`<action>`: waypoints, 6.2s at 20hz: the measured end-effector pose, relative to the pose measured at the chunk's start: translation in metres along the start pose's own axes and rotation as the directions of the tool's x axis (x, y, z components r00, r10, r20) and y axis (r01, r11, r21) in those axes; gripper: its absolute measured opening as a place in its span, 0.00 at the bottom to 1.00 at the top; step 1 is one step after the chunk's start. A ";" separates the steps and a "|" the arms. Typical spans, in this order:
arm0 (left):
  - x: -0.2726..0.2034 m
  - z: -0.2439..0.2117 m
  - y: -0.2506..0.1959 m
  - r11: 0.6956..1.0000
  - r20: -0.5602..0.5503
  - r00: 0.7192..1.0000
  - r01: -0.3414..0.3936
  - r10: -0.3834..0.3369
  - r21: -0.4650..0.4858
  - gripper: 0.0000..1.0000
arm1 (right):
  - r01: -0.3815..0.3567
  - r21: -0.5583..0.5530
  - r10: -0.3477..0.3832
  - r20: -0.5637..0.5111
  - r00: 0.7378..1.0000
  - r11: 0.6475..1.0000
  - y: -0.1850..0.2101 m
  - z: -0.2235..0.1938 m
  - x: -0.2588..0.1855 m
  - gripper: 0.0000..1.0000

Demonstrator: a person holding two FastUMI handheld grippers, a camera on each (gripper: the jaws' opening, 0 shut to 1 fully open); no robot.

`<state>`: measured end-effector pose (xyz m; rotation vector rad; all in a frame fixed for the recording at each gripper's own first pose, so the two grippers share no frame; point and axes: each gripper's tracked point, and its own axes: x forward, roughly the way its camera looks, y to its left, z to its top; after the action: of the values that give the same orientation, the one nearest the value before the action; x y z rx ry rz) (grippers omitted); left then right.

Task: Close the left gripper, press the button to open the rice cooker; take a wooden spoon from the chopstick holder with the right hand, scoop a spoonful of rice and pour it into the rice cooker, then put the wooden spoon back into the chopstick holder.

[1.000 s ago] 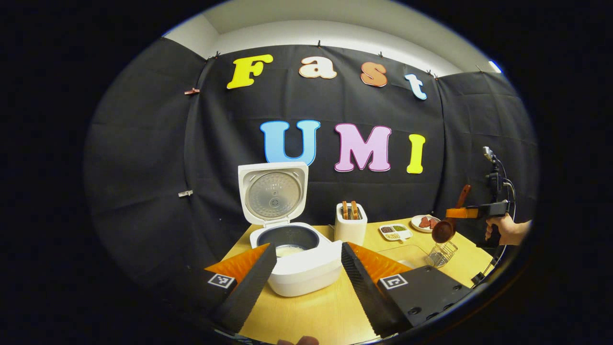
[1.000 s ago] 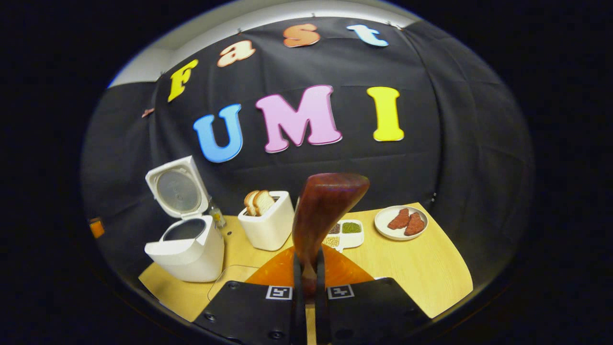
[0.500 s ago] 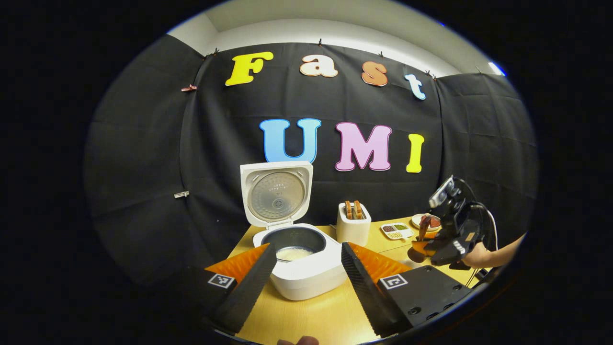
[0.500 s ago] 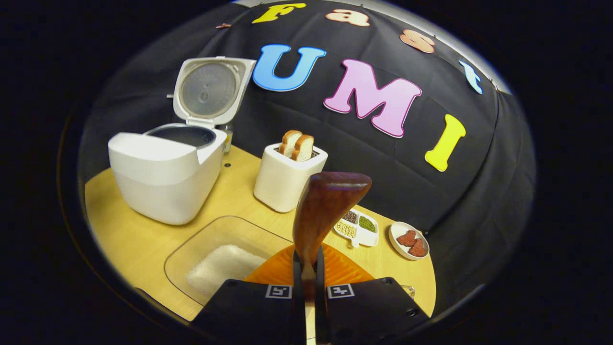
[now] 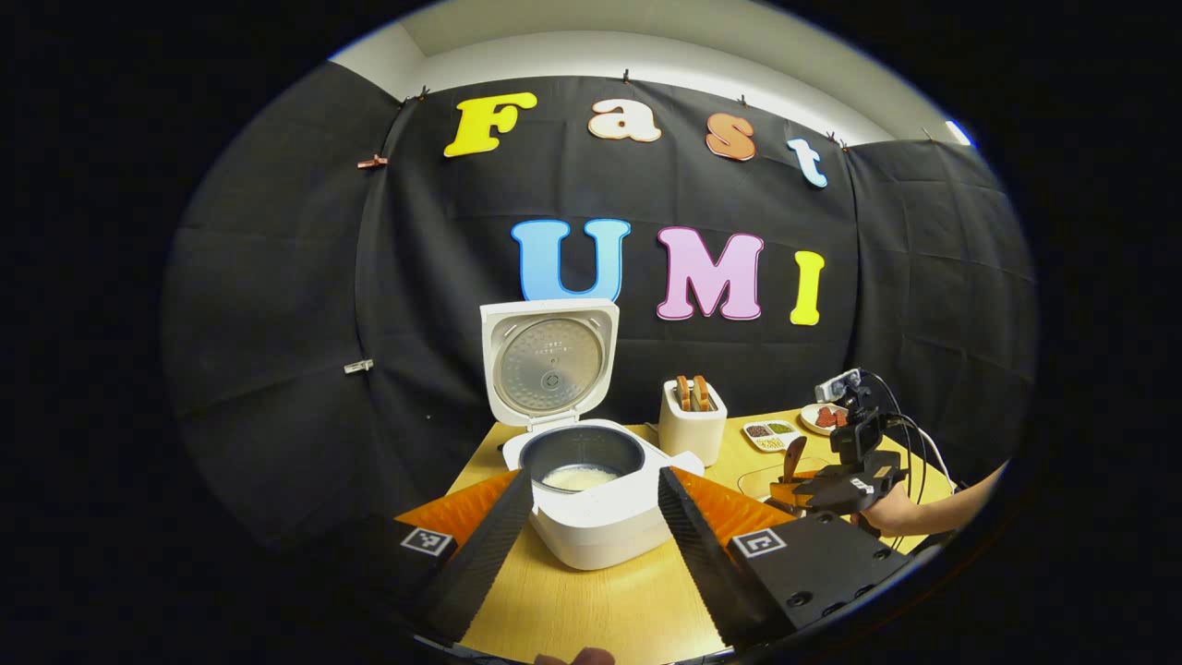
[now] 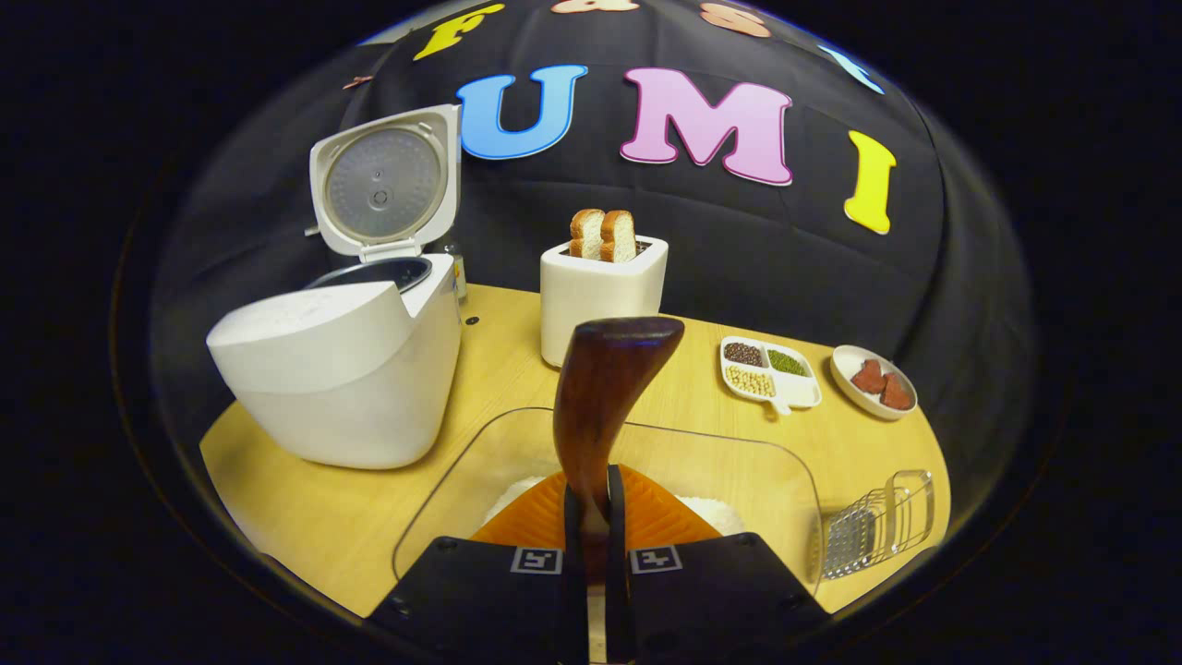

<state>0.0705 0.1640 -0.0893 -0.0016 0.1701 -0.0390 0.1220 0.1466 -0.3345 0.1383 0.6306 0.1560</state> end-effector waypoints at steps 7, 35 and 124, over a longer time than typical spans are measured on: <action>-0.005 -0.011 0.010 0.998 -0.019 0.999 -0.027 0.026 -0.049 0.94 | 0.009 0.446 -0.006 -0.009 1.000 0.895 -0.008 -0.007 -0.009 0.12; -0.033 0.000 0.009 0.999 0.040 0.999 -0.033 0.035 -0.035 0.94 | -0.339 0.864 0.007 0.362 0.932 0.373 -0.072 0.132 -0.109 0.11; -0.018 0.013 -0.055 0.997 0.083 0.996 -0.033 0.038 -0.065 0.94 | -0.091 0.322 -0.042 0.384 0.922 0.942 -0.158 0.185 -0.171 0.11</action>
<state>0.0523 0.1094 -0.0735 -0.0635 0.0869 0.0017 0.1124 -0.0553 -0.1165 0.4953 0.2535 0.0409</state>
